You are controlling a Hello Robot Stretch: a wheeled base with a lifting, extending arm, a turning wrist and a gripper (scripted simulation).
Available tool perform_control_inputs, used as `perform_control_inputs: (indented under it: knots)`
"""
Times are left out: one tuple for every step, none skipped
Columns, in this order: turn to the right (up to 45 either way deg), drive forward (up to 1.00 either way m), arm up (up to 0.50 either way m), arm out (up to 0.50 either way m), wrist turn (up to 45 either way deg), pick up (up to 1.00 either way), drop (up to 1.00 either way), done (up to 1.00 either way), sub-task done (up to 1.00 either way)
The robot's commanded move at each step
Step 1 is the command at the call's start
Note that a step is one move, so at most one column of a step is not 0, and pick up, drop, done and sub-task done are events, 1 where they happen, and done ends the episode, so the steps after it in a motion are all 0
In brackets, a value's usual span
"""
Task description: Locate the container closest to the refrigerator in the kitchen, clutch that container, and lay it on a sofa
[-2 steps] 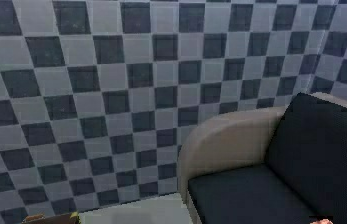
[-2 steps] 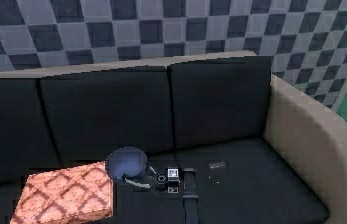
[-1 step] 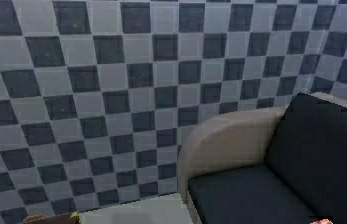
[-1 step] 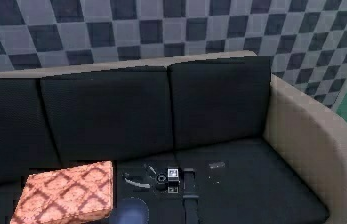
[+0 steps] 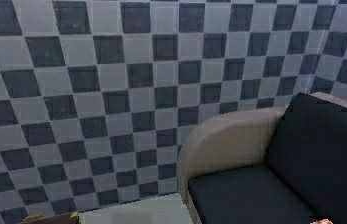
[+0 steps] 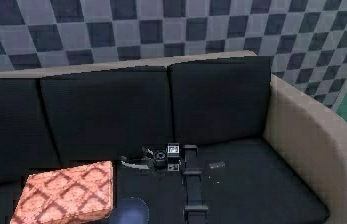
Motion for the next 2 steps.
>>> perform_control_inputs:
  knots:
    - [0.0, 0.0, 0.0, -0.08, 0.0, 0.0, 0.0, 0.0, 0.0]
    - [0.0, 0.0, 0.0, 0.0, 0.0, 0.0, 0.0, 1.0, 0.0]
